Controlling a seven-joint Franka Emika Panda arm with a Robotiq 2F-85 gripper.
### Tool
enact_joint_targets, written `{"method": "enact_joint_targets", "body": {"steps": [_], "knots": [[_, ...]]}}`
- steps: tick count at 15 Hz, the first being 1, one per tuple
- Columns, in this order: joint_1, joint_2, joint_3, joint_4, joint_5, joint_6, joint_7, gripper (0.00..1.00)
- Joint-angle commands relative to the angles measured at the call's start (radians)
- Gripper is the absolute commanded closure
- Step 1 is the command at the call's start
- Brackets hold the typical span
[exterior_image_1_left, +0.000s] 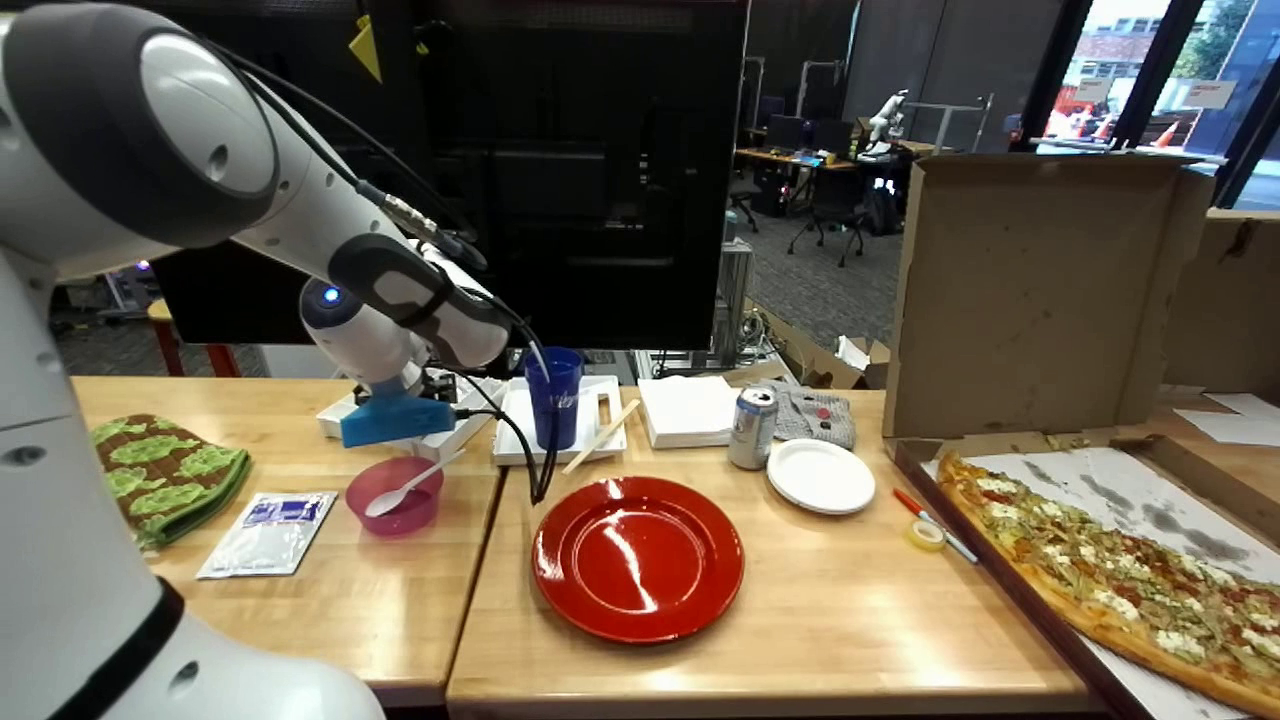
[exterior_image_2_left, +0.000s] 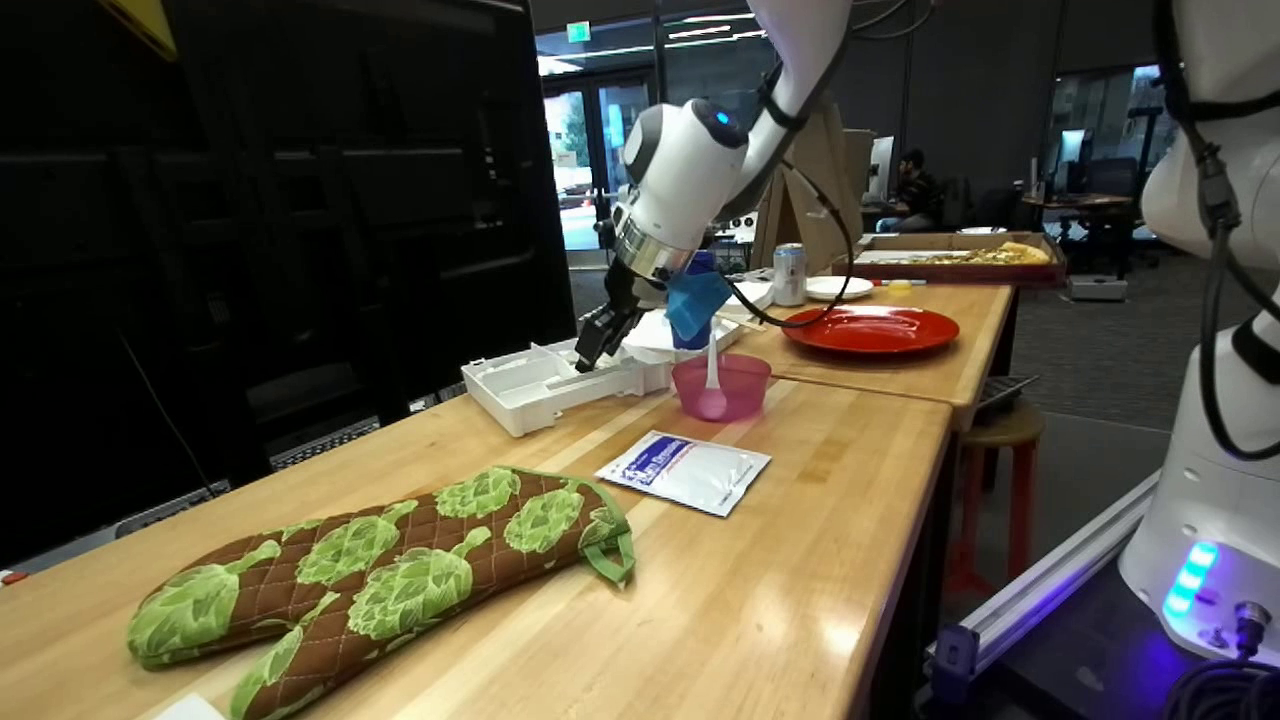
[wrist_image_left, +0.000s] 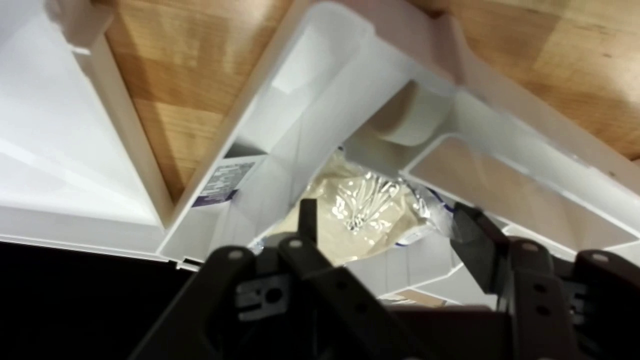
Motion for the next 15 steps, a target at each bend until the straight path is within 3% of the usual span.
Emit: {"method": "enact_joint_targets", "body": {"steps": [1, 4, 6, 15], "knots": [[-0.048, -0.007, 0.066, 0.019, -0.07, 0.001, 0.06, 0.59], [-0.07, -0.003, 0.103, 0.029, -0.104, 0.001, 0.084, 0.83], [-0.032, 0.0, 0.07, 0.018, -0.089, 0.003, 0.077, 1.0], [-0.035, 0.011, 0.069, 0.039, -0.108, 0.011, 0.085, 0.99]]}}
